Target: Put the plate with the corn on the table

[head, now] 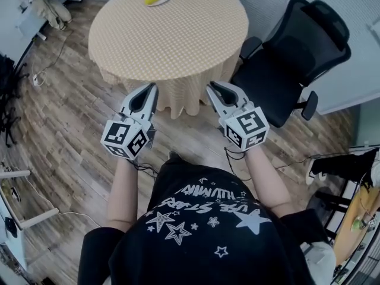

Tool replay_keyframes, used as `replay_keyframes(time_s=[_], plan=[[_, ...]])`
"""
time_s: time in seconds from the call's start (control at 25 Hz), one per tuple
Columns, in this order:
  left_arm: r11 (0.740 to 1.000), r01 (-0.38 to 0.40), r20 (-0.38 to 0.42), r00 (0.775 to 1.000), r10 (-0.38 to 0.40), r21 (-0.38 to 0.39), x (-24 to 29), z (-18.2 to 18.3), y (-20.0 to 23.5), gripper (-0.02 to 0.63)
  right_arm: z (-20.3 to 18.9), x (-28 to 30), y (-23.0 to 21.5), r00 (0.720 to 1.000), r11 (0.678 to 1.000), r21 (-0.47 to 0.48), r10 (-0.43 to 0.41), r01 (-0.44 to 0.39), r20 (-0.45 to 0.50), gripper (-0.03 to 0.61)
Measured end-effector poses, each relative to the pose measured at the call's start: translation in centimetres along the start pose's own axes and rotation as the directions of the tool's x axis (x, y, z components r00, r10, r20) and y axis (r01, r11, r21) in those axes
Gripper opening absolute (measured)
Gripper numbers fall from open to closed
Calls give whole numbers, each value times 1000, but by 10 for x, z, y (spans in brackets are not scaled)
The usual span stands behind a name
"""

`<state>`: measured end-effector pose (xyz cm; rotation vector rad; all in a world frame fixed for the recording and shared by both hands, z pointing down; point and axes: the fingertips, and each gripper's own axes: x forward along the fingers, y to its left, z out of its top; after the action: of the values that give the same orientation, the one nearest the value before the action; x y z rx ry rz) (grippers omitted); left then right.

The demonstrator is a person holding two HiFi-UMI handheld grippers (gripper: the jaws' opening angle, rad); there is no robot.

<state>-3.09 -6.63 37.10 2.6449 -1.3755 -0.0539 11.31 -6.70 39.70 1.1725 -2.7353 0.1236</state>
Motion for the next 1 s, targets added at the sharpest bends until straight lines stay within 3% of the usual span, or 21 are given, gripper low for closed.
replay_keyframes(time_s=[0.36, 0.72, 1.0], plan=[[1000, -31, 15, 999, 31, 5, -25, -14, -58, 8, -25, -76, 0, 1000, 1000, -2, 0, 0, -8, 57], [998, -63, 1, 998, 63, 4, -75, -29, -110, 8, -38, -140, 31, 1000, 999, 39, 8, -9, 14, 57], [996, -88, -8, 996, 88, 12, -104, -33, -147, 8, -48, -169, 51, 999, 999, 28, 30, -29, -22, 54]])
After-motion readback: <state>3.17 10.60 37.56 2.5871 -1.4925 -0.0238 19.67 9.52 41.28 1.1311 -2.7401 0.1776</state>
